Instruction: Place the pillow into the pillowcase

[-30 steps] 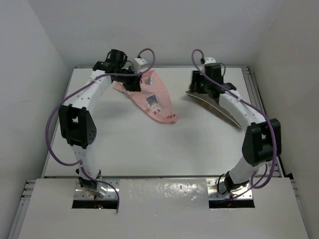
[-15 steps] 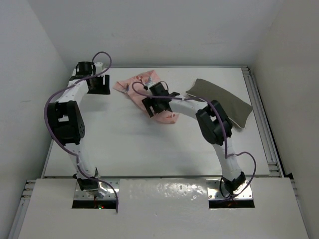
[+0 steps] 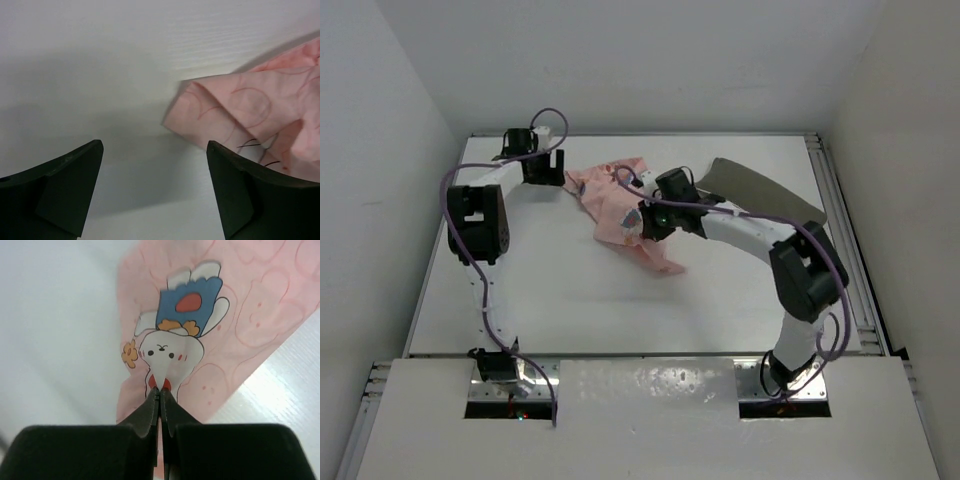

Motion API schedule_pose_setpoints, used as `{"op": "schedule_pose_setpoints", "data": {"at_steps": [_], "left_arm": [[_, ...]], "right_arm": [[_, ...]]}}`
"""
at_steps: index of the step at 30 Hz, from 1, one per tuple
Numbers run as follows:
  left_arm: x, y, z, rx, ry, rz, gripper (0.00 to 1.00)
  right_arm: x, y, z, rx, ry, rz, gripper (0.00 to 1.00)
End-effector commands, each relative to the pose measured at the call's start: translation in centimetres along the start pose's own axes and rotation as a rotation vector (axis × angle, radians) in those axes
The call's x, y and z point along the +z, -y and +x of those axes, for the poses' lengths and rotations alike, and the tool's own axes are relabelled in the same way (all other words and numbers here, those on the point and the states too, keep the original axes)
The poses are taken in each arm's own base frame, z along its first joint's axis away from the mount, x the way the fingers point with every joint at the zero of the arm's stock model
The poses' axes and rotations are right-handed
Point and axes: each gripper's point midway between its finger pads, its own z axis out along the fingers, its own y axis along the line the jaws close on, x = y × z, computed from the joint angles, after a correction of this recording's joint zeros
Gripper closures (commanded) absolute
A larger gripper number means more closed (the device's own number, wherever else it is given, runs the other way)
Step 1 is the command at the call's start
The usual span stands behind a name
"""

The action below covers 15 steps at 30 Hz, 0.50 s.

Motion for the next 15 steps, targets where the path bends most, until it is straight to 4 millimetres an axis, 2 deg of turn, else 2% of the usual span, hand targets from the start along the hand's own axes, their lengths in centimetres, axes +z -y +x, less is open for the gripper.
{"op": "schedule_pose_setpoints", "data": {"at_steps": [1,2,3,6,8,9,10,11,12,13,14,15], "left_arm": [[0.7,3.6,-4.4,0.081,0.125,0.107,0.17],[1.3,5.1,-4.4,0.104,0.11,0.12,0.16],[1.5,5.7,-3.5,0.14,0.068,0.126,0.16],[2.2,8.5,-1.7,0.246,0.011,0.158,0.16],[2.8,8.6,-0.7,0.28,-0.012,0.132,0.13],[3.2,8.8,-0.9,0.284,-0.002,0.117,0.13],[3.8,8.6,-0.5,0.277,-0.01,0.107,0.15],[4.0,8.7,-1.0,0.269,0.002,0.114,0.19],[4.2,9.3,-0.9,0.252,0.0,0.143,0.25],[4.8,9.7,-0.3,0.248,-0.015,0.166,0.45],[4.8,10.0,-0.7,0.244,-0.007,0.178,0.63],[4.9,10.0,-0.8,0.243,-0.006,0.181,0.88]], "right_arm": [[-4.1,-3.6,-4.1,0.033,0.177,-0.266,1.0],[-5.0,-3.4,-4.5,0.058,0.206,-0.274,1.0],[-5.5,-2.5,-4.8,0.125,0.221,-0.269,1.0],[-6.4,-0.4,-5.5,0.232,0.274,-0.252,1.0],[-6.4,1.1,-6.5,0.273,0.324,-0.249,1.0],[-6.5,1.2,-6.7,0.311,0.326,-0.259,1.0],[-6.5,1.5,-6.9,0.331,0.331,-0.269,1.0],[-6.6,1.7,-7.2,0.349,0.341,-0.274,1.0],[-6.8,2.3,-7.4,0.395,0.352,-0.277,1.0],[-7.0,2.6,-7.7,0.416,0.368,-0.28,1.0],[-7.2,3.1,-7.9,0.43,0.4,-0.28,1.0],[-7.6,3.9,-8.1,0.465,0.422,-0.266,1.0]]}}
